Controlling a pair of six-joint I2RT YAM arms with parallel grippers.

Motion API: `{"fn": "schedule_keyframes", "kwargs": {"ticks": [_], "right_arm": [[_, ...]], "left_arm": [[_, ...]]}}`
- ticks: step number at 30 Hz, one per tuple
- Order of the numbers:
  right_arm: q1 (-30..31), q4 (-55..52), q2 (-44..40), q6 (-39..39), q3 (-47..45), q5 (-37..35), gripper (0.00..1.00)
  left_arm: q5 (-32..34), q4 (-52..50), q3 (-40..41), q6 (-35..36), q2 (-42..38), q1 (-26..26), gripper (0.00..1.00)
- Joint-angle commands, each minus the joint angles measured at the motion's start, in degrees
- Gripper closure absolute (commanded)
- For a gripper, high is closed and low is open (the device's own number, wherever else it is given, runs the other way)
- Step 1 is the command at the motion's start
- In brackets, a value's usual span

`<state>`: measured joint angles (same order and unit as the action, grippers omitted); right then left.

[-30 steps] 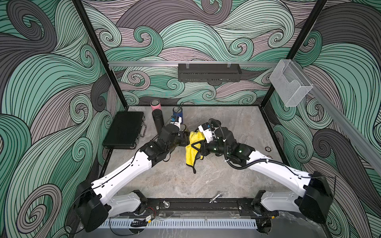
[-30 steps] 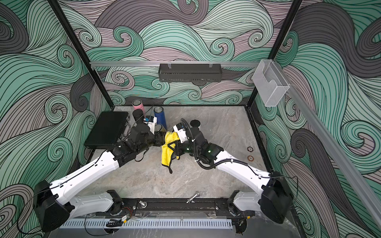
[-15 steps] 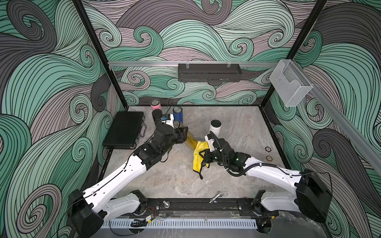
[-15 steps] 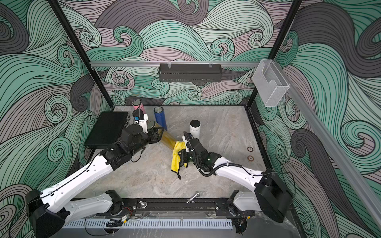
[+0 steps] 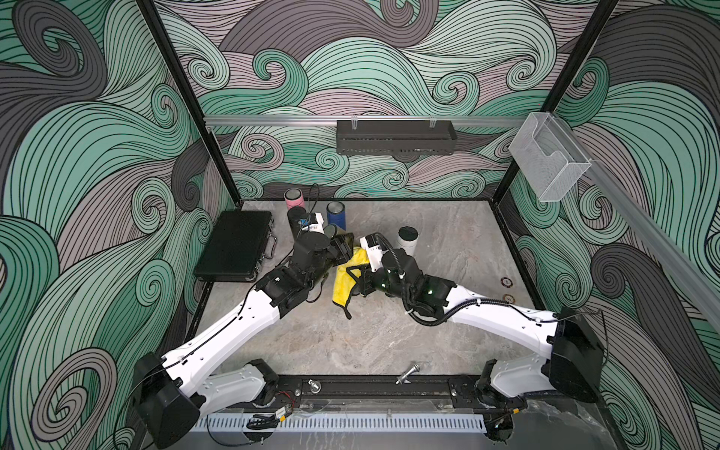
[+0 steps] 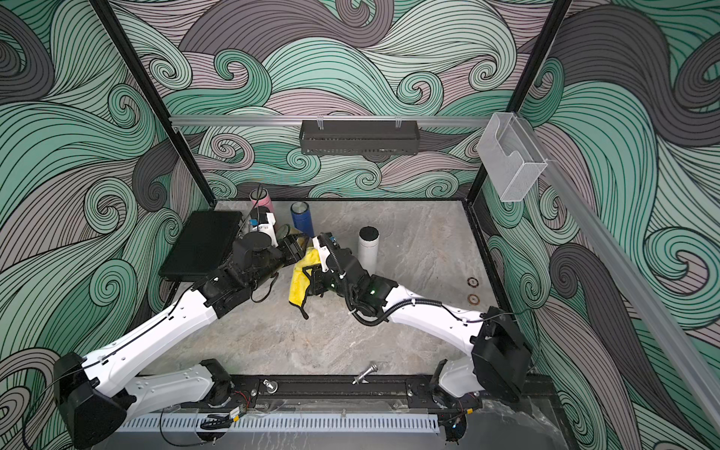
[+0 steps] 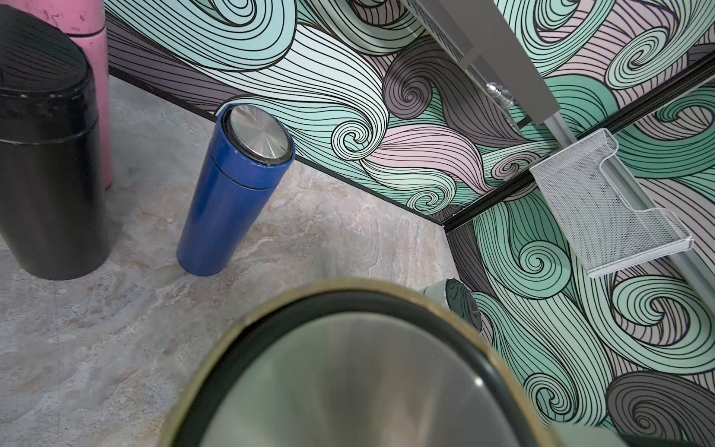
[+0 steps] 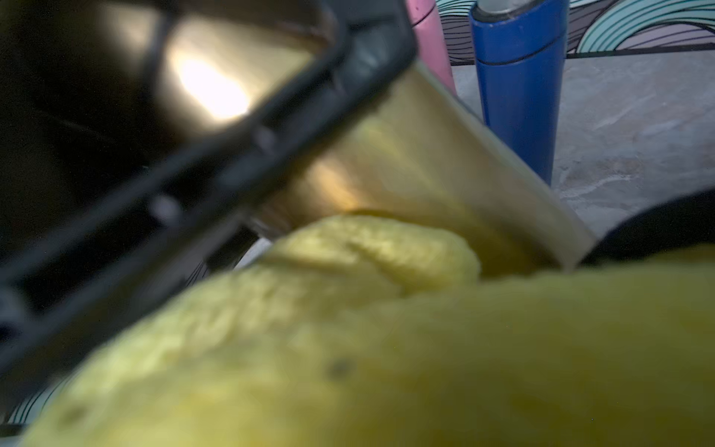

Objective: Wipe the surface of the thermos
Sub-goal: Wipe the dirt from the surface of the thermos.

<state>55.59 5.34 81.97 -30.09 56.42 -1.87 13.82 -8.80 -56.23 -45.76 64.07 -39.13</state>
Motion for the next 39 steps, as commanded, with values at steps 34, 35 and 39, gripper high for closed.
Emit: {"fn": "schedule_keyframes", "kwargs": {"ticks": [34, 35, 39], "right_arm": [[6.51, 8.64, -8.55, 4.55, -13.5, -30.82, 1.0], [6.46, 7.73, -9.52, 4.32, -13.58, -30.83, 1.0], [6.49, 7.25, -11.65, 7.02, -10.91, -26.46, 1.0]], "left_arm": [[0.79, 1.31, -2.32, -13.03, -5.48, -0.64, 1.0], [1.11, 0.84, -2.22, -12.61, -5.83, -0.6, 1.0], [0.28, 1.91, -1.09, -7.97, -6.68, -0.5, 1.0]]}}
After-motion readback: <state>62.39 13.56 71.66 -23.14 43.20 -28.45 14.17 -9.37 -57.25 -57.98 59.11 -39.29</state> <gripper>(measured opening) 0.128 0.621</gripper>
